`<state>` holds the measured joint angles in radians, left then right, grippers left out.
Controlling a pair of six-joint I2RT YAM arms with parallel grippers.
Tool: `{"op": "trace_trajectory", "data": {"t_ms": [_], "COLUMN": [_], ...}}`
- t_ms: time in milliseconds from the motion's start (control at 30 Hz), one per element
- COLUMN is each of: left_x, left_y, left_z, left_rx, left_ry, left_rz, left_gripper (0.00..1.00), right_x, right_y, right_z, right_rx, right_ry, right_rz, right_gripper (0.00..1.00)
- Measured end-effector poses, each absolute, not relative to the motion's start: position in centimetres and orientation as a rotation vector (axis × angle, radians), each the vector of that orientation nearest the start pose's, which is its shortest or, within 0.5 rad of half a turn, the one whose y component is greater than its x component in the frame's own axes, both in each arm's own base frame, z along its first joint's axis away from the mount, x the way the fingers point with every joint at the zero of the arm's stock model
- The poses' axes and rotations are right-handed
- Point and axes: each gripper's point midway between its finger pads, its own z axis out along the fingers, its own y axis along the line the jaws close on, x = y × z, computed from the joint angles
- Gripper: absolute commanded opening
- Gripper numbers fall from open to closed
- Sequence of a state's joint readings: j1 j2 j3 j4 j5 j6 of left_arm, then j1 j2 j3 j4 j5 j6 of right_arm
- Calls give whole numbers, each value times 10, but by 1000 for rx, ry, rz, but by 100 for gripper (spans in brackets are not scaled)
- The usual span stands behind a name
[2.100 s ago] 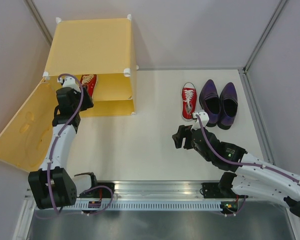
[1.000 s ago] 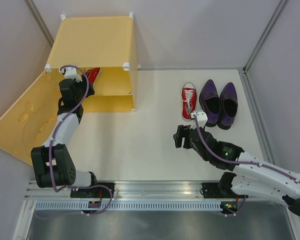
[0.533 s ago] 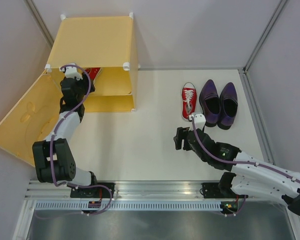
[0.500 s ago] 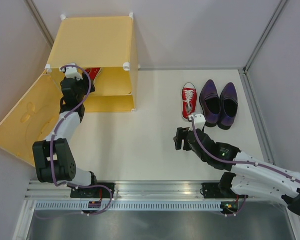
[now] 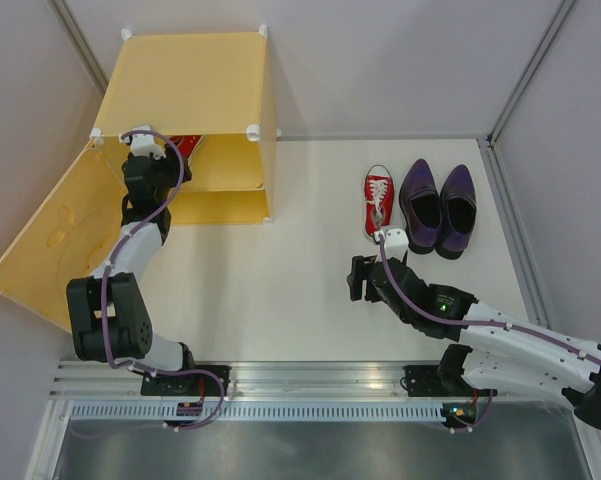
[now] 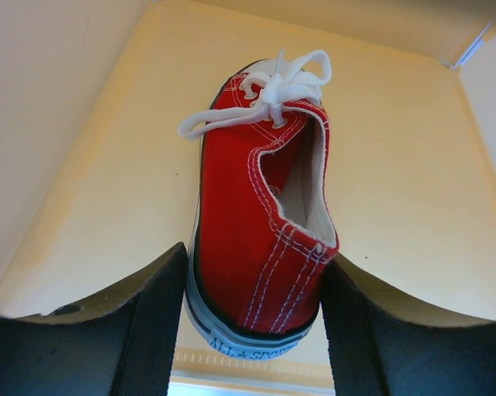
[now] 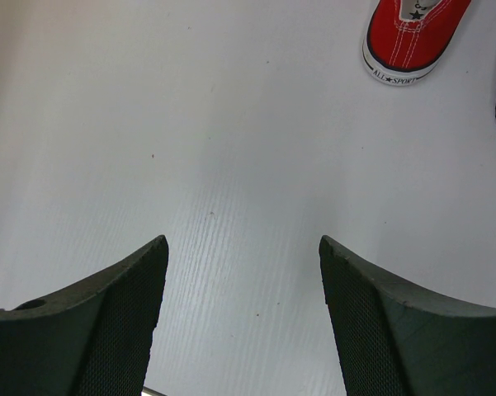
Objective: Place and organize the shoes in the shoe cabinet
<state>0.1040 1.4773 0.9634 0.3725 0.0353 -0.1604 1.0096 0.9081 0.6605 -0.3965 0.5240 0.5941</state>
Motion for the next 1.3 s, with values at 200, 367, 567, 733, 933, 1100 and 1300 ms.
{"op": "trace_trajectory", "data": {"t_ms": [200, 367, 567, 733, 933, 1100, 1300], "left_x": [476, 469, 447, 411, 362, 322, 295], "left_y": [34, 31, 26, 21, 16, 17, 25], "left_z": [233, 232, 223, 203, 224, 248, 252], "left_rx": [-214, -224, -252, -292, -313, -326, -368], "left_ry": [1701, 1723, 1799, 1932, 1965, 1935, 1922], "left_rz": [-92, -103, -129, -146, -151, -127, -70], "left_gripper": [88, 96, 100, 100, 100, 100, 100], "right_x": [205, 204, 203, 202, 204, 211, 240], "right_y": [201, 201, 200, 197, 194, 182, 157], "right_z": [149, 152, 162, 166, 177, 188, 191], "right_rx": [-161, -158, -141, -135, -118, -68, 51], "right_ry": [2135, 2129, 2102, 2094, 2088, 2081, 2108], "right_rz": [369, 386, 419, 422, 408, 344, 182], "right_gripper": [78, 78, 78, 79, 83, 89, 89]}}
